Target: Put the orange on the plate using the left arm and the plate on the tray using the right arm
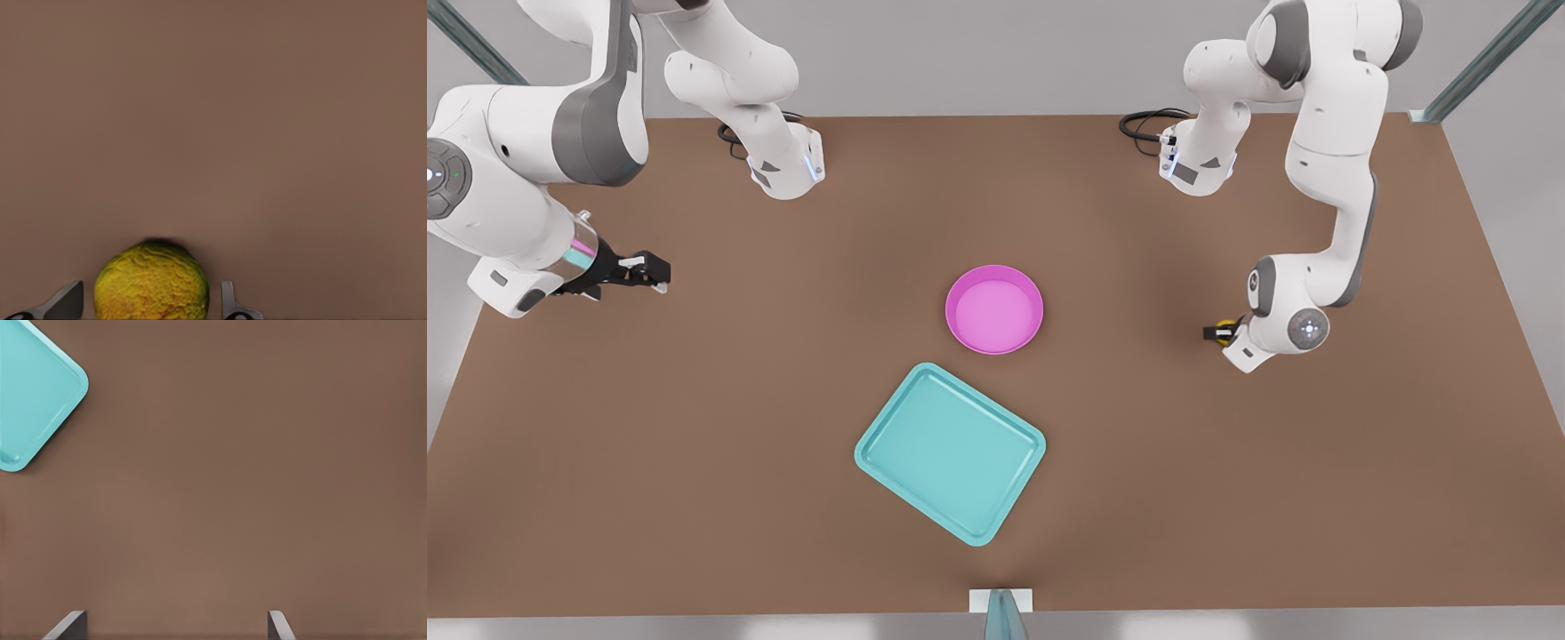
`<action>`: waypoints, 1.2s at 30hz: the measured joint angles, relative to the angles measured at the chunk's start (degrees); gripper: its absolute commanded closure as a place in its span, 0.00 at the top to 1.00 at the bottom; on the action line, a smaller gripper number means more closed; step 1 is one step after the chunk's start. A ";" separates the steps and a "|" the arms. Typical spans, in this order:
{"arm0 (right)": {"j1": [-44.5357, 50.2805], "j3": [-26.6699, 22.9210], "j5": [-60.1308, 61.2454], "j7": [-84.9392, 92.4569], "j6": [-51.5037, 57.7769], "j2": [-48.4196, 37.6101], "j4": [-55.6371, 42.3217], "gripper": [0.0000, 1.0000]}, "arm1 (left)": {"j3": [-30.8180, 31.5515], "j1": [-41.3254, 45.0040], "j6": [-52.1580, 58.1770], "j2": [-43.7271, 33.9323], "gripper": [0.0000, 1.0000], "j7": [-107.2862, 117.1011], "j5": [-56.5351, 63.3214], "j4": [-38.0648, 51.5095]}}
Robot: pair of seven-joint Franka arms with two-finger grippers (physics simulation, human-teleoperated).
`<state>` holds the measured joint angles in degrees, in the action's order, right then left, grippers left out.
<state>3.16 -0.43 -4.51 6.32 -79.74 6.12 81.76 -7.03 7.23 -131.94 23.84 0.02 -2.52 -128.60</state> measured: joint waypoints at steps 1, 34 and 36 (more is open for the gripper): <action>0.00 0.00 0.00 0.01 0.00 0.00 0.00 1.00 | 0.00 0.00 -0.29 0.37 1.00 0.01 -0.01 0.00; 24.43 0.14 15.15 -5.33 -20.25 12.47 13.76 1.00 | 14.49 33.84 12.99 13.74 1.00 32.97 -0.71 37.38; 26.11 0.49 17.30 -7.12 -25.09 12.13 17.69 1.00 | 10.84 33.55 17.27 8.09 1.00 34.99 -0.84 37.51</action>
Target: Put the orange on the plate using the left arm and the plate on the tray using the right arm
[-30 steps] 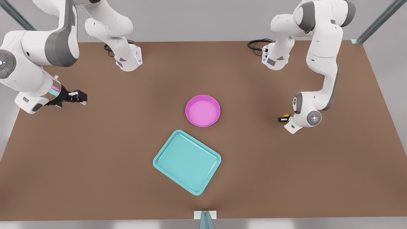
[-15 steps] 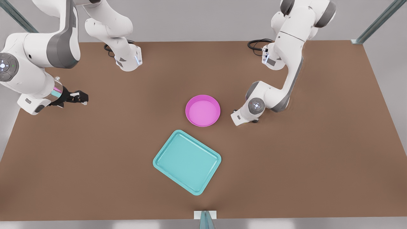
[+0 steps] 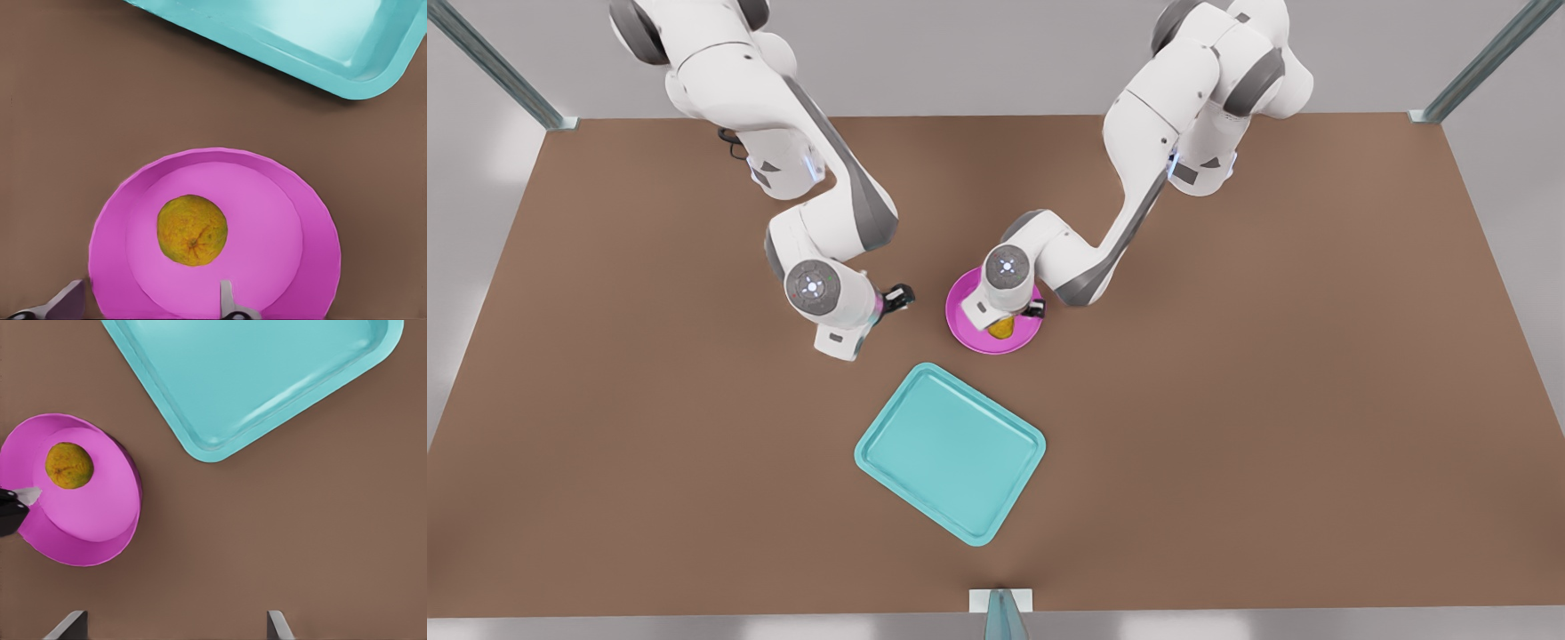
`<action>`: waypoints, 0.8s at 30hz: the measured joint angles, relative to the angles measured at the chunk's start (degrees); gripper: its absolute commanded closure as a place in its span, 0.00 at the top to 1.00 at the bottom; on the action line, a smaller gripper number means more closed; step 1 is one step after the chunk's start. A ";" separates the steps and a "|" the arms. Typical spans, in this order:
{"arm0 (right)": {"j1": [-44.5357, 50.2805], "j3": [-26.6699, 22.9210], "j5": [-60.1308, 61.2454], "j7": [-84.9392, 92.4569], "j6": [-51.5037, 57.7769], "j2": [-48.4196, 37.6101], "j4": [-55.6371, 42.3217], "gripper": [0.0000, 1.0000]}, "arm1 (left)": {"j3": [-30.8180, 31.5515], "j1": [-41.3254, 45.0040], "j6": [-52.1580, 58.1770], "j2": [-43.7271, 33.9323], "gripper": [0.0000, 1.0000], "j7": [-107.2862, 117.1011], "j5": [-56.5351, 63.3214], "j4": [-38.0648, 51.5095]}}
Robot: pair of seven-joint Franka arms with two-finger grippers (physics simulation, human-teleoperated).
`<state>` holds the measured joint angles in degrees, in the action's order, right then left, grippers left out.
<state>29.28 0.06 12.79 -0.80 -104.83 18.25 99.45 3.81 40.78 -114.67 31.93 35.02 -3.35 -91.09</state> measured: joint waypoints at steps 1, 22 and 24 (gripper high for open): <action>0.72 0.14 0.72 -0.82 -1.98 0.06 1.37 1.00 | -6.32 0.02 4.14 -4.91 1.00 0.27 -1.00 1.67; 4.47 6.34 15.83 -4.40 -29.19 13.78 11.15 1.00 | -3.60 -37.99 35.89 -26.19 1.00 -18.88 -0.14 10.30; 4.48 6.73 16.02 -4.25 -29.57 14.62 10.75 1.00 | -4.12 -38.53 36.65 -26.49 1.00 -20.17 0.28 10.31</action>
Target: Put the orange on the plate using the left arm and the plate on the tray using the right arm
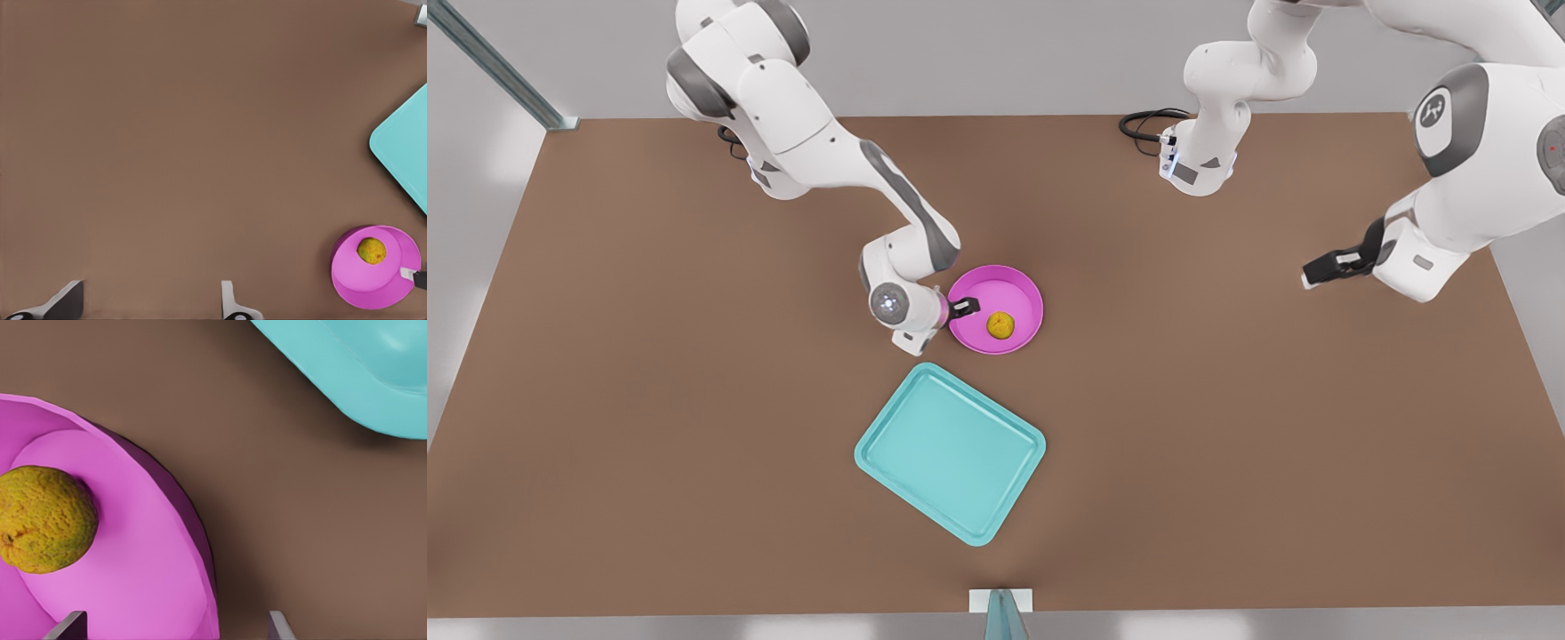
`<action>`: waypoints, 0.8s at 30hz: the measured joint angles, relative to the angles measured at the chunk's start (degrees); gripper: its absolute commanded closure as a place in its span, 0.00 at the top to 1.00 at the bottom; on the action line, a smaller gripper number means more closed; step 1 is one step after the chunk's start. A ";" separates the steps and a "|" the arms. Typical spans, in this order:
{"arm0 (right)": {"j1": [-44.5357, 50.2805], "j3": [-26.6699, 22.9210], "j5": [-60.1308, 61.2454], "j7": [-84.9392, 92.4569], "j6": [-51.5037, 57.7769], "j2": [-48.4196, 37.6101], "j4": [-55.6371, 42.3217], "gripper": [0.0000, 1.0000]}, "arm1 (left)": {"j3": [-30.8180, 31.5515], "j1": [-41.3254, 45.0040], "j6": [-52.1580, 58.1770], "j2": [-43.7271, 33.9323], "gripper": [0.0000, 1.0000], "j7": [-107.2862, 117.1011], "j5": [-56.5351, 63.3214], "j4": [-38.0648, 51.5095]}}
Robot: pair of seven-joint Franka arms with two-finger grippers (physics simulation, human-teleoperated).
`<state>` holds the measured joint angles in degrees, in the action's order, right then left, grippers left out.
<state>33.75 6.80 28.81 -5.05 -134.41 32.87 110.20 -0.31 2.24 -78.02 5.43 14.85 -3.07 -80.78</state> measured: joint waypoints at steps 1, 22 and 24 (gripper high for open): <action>0.05 0.11 0.07 0.07 -0.15 0.61 -0.36 1.00 | -0.08 -0.22 0.32 -0.20 1.00 -0.59 0.41 -0.03; -1.57 0.85 0.69 4.08 1.74 -0.38 -4.77 0.21 | 0.49 0.43 3.71 -0.31 1.00 -7.77 2.33 1.66; -3.13 0.75 0.71 4.15 2.33 -1.12 -6.69 0.21 | 0.48 0.44 4.12 -0.35 1.00 -8.08 2.33 1.66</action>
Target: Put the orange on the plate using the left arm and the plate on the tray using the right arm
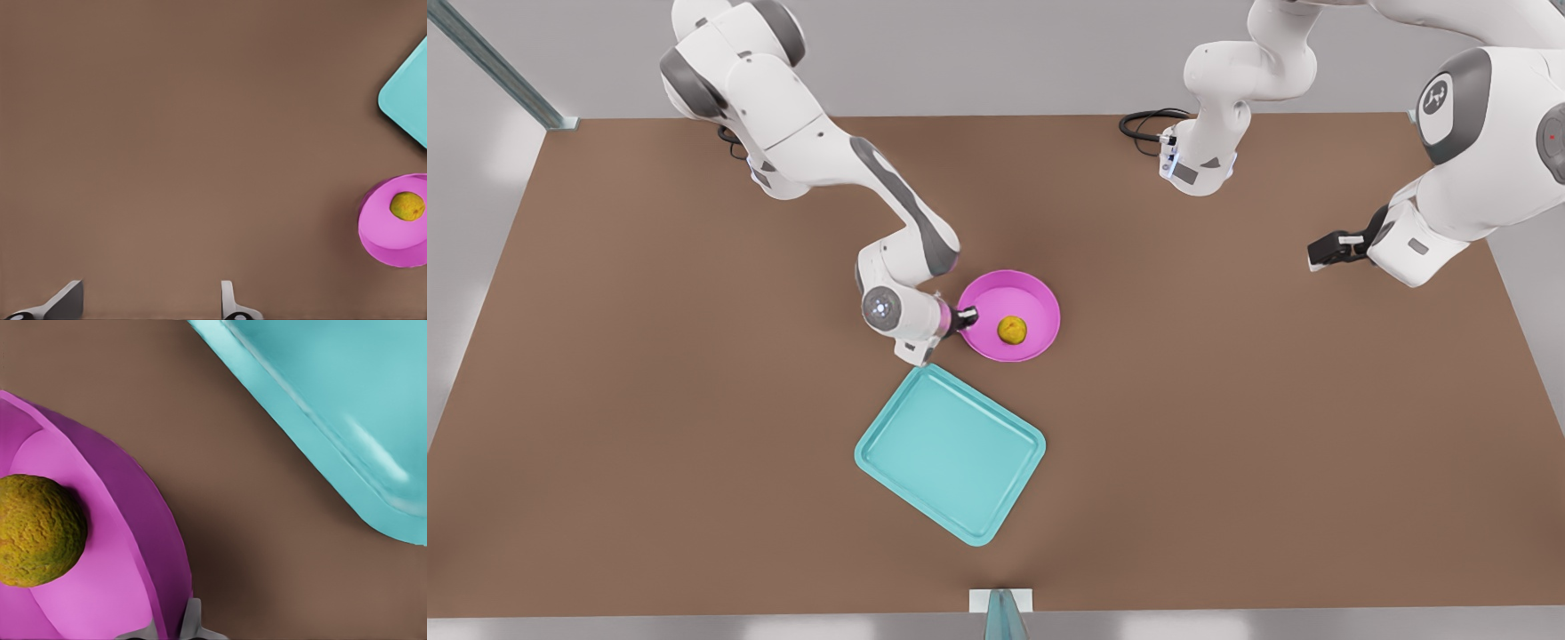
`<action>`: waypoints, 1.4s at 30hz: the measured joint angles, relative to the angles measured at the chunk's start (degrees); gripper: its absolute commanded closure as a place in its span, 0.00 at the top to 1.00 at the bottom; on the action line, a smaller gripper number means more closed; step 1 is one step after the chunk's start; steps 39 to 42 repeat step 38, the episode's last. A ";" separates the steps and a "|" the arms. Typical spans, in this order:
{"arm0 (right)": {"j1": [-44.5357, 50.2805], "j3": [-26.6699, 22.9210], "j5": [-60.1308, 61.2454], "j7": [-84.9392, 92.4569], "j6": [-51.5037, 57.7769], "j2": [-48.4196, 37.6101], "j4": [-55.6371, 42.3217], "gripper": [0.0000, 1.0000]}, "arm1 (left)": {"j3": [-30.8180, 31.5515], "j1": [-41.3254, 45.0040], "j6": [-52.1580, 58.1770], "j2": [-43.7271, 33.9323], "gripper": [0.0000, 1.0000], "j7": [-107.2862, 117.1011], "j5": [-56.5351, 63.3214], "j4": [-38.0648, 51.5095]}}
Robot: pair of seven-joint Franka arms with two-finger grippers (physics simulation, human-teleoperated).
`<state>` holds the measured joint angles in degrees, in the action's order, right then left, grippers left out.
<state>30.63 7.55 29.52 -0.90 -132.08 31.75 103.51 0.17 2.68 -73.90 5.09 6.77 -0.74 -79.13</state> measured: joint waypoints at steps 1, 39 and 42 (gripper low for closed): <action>-1.13 -0.11 0.02 0.03 0.22 -0.13 -1.05 0.21 | 0.01 0.00 0.17 -0.05 1.00 -0.14 -0.01 0.01; -28.58 -6.02 -35.25 0.88 40.27 -30.02 -18.85 1.00 | 0.10 0.05 0.96 0.24 1.00 -2.18 -0.16 0.18; -28.58 -6.02 -35.25 0.88 40.27 -30.02 -18.85 1.00 | 0.10 0.05 0.96 0.24 1.00 -2.18 -0.16 0.18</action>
